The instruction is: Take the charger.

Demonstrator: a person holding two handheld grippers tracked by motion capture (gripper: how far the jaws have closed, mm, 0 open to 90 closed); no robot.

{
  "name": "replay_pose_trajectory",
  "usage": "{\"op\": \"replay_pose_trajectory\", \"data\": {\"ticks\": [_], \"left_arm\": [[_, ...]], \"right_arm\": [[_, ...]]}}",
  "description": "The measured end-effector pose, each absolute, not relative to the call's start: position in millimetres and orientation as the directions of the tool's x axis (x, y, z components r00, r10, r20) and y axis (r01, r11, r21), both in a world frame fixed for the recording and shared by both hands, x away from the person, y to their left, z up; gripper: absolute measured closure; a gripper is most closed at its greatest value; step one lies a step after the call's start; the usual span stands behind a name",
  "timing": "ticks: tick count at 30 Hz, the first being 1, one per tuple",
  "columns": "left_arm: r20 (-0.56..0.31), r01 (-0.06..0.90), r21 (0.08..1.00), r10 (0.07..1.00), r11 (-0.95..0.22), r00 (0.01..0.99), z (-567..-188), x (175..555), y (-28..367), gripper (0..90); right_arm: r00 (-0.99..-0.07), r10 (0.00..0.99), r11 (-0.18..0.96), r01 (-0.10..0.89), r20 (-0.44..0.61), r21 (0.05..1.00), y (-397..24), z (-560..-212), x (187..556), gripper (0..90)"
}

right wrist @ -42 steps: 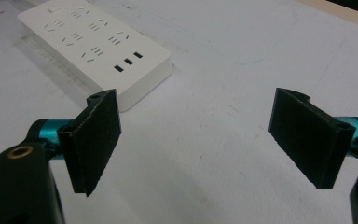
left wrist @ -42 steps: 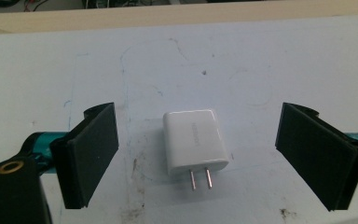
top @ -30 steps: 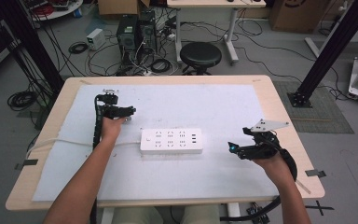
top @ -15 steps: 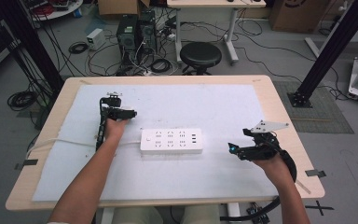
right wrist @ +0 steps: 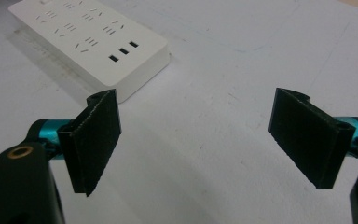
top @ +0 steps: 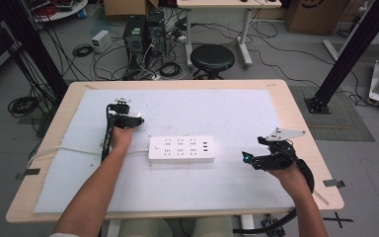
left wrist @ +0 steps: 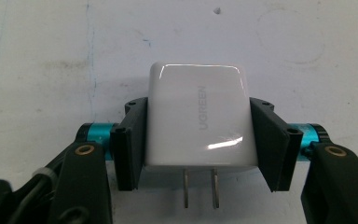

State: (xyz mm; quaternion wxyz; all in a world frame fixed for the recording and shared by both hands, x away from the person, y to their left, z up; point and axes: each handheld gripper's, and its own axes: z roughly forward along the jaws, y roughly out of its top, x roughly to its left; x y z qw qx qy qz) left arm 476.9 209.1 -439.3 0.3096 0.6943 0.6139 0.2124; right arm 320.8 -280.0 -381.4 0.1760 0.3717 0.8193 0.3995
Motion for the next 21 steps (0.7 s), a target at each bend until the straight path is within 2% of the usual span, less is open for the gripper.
{"op": "replay_pose_trajectory", "data": {"ticks": [10, 21], "left_arm": [[-0.120, 0.692, 0.721, 0.975, -0.044, 0.188, -423.4, 468.4, 215.5, 42.5], [-0.113, 0.552, 0.827, 0.930, -0.107, 0.350, -392.5, 438.0, 220.9, 42.7]], "right_arm": [[-0.664, 0.748, 0.404, 0.470, 0.013, 0.785, -278.9, -381.8, 321.1, 17.0], [-0.687, 0.727, 0.419, 0.454, 0.009, 0.786, -271.3, -381.2, 319.8, 17.0]]}}
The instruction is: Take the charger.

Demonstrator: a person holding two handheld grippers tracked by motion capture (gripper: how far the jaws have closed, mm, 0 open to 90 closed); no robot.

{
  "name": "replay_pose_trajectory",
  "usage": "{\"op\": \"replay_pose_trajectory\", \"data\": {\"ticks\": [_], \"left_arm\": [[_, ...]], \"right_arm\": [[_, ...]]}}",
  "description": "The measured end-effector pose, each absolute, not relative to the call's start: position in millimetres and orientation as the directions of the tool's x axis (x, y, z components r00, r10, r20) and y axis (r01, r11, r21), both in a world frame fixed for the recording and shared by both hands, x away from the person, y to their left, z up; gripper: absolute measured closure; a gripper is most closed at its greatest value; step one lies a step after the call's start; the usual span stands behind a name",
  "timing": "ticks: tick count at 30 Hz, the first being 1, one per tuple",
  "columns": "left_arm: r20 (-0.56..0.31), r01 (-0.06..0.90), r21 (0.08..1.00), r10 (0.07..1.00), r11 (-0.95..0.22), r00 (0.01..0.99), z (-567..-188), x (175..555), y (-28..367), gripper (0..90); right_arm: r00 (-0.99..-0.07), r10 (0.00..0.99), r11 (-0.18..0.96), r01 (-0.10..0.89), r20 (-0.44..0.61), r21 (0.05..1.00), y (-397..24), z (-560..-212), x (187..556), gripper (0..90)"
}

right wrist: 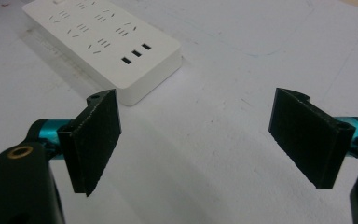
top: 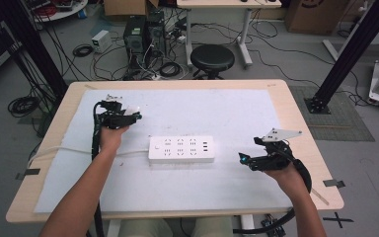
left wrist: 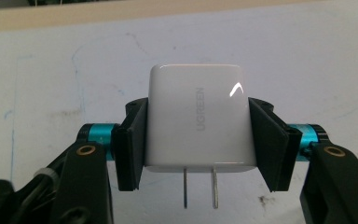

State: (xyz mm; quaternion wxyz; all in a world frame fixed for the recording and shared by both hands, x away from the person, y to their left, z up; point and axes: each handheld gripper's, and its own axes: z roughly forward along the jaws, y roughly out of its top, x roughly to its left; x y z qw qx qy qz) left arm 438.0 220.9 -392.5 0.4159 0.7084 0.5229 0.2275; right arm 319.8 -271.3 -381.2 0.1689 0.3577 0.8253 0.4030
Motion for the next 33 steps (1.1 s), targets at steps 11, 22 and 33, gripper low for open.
{"op": "replay_pose_trajectory", "data": {"ticks": [11, 22, 33], "left_arm": [[-0.048, 0.418, 0.884, 0.848, -0.210, 0.528, -373.9, 403.9, 222.4, 42.6], [0.000, 0.292, 0.919, 0.740, -0.265, 0.672, -374.4, 374.1, 236.3, 42.7], [0.028, 0.203, 0.941, 0.658, -0.271, 0.753, -368.1, 347.0, 239.0, 42.7]], "right_arm": [[-0.689, 0.725, 0.411, 0.440, 0.007, 0.798, -273.3, -380.6, 312.6, 17.0], [-0.691, 0.723, 0.408, 0.444, 0.014, 0.798, -273.1, -385.3, 310.9, 17.0], [-0.697, 0.716, 0.407, 0.447, 0.025, 0.797, -269.1, -379.4, 308.6, 17.0]]}}
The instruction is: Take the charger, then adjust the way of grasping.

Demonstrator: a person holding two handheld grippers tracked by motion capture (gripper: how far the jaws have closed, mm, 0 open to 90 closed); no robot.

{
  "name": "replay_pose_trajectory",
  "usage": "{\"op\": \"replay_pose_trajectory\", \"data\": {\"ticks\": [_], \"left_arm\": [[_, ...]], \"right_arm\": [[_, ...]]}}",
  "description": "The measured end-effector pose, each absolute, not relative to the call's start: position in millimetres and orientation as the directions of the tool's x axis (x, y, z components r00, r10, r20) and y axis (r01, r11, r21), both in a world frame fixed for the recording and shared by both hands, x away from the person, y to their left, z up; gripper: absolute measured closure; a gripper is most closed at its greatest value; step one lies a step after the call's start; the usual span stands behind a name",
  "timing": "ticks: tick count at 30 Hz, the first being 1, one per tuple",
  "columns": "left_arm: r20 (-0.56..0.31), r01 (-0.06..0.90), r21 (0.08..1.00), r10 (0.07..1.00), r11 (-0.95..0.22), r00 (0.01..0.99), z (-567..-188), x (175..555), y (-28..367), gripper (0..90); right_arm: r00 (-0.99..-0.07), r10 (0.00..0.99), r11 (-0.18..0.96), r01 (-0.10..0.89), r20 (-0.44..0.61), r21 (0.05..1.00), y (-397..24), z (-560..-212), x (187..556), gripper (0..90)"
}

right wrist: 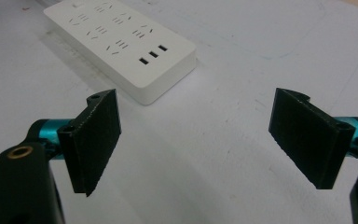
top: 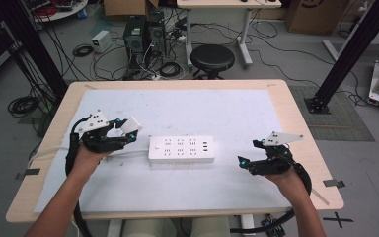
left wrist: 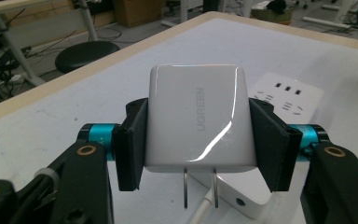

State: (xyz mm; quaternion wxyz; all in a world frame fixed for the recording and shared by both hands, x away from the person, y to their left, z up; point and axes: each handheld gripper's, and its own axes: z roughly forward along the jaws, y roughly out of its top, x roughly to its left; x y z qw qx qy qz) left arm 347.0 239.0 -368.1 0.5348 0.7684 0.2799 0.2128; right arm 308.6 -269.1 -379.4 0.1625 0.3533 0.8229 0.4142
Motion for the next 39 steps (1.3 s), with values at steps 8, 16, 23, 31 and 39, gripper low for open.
{"op": "replay_pose_trajectory", "data": {"ticks": [8, 16, 23, 31, 39], "left_arm": [[0.056, 0.147, 0.946, 0.590, -0.290, 0.806, -364.1, 330.9, 239.2, 42.6], [0.081, 0.116, 0.941, 0.545, -0.318, 0.835, -363.4, 321.3, 233.7, 42.6], [0.130, 0.058, 0.937, 0.498, -0.345, 0.857, -363.0, 314.5, 228.9, 42.6], [0.180, -0.004, 0.926, 0.434, -0.377, 0.883, -362.9, 306.9, 212.7, 42.6], [0.241, -0.069, 0.895, 0.347, -0.440, 0.907, -365.3, 302.9, 195.7, 42.6]], "right_arm": [[-0.702, 0.712, 0.413, 0.447, 0.025, 0.793, -263.9, -375.4, 310.4, 17.0], [-0.718, 0.695, 0.407, 0.434, 0.036, 0.804, -260.3, -369.9, 311.0, 17.0], [-0.724, 0.684, 0.395, 0.468, 0.087, 0.790, -253.9, -372.5, 312.4, 17.0], [-0.755, 0.639, 0.382, 0.478, 0.148, 0.791, -238.2, -366.2, 313.1, 16.9], [-0.767, 0.579, 0.326, 0.528, 0.276, 0.784, -220.0, -359.9, 318.3, 17.1]]}}
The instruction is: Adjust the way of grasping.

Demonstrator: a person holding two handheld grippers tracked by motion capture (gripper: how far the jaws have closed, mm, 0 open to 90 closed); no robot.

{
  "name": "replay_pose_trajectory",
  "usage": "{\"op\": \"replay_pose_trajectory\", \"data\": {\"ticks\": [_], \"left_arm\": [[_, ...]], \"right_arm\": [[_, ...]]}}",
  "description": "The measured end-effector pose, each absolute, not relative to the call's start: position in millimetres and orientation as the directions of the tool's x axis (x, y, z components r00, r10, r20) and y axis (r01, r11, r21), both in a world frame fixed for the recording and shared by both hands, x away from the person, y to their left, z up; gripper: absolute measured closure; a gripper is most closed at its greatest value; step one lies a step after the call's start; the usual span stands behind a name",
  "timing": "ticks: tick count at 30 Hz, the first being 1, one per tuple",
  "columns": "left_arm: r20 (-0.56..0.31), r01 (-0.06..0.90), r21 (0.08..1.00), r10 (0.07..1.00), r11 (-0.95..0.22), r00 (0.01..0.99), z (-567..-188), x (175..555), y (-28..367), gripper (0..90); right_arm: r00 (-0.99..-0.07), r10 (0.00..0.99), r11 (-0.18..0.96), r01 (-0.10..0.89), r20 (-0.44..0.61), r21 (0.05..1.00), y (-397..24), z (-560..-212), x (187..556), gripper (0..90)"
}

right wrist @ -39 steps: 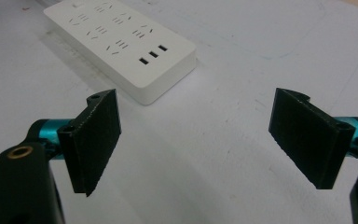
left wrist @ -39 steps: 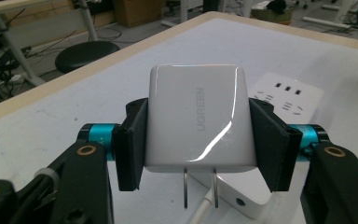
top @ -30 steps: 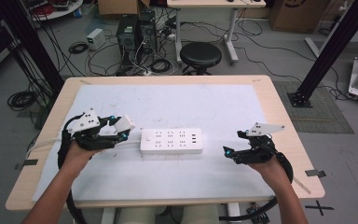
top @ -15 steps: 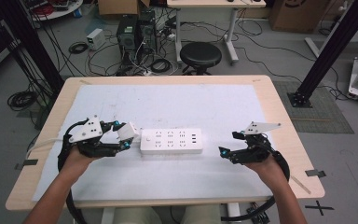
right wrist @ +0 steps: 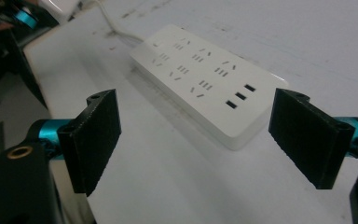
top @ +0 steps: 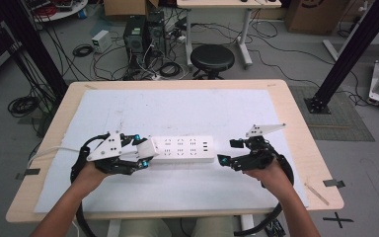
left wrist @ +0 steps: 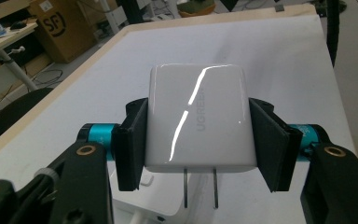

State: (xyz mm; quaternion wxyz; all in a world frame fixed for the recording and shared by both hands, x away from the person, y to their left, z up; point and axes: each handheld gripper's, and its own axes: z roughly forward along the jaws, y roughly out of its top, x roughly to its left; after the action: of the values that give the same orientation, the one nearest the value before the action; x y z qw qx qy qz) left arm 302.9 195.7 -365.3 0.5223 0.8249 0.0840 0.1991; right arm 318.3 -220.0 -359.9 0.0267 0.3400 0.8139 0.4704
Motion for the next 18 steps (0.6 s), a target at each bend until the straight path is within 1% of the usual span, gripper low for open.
{"op": "replay_pose_trajectory", "data": {"ticks": [4, 10, 14, 18], "left_arm": [[0.234, -0.068, 0.898, 0.340, -0.434, 0.911, -366.8, 302.5, 190.7, 42.5], [0.243, -0.086, 0.895, 0.317, -0.438, 0.917, -368.2, 299.2, 181.8, 42.5], [0.250, -0.103, 0.895, 0.297, -0.433, 0.922, -367.9, 298.5, 173.5, 42.5], [0.259, -0.124, 0.892, 0.267, -0.435, 0.928, -367.1, 297.1, 162.8, 42.5]], "right_arm": [[-0.754, 0.557, 0.303, 0.575, 0.348, 0.760, -214.4, -360.3, 323.2, 17.1], [-0.742, 0.532, 0.295, 0.615, 0.409, 0.732, -207.9, -363.8, 328.5, 17.0], [-0.734, 0.501, 0.277, 0.639, 0.459, 0.718, -202.8, -366.1, 330.6, 17.0], [-0.727, 0.470, 0.285, 0.662, 0.501, 0.693, -194.9, -367.0, 331.4, 16.9]]}}
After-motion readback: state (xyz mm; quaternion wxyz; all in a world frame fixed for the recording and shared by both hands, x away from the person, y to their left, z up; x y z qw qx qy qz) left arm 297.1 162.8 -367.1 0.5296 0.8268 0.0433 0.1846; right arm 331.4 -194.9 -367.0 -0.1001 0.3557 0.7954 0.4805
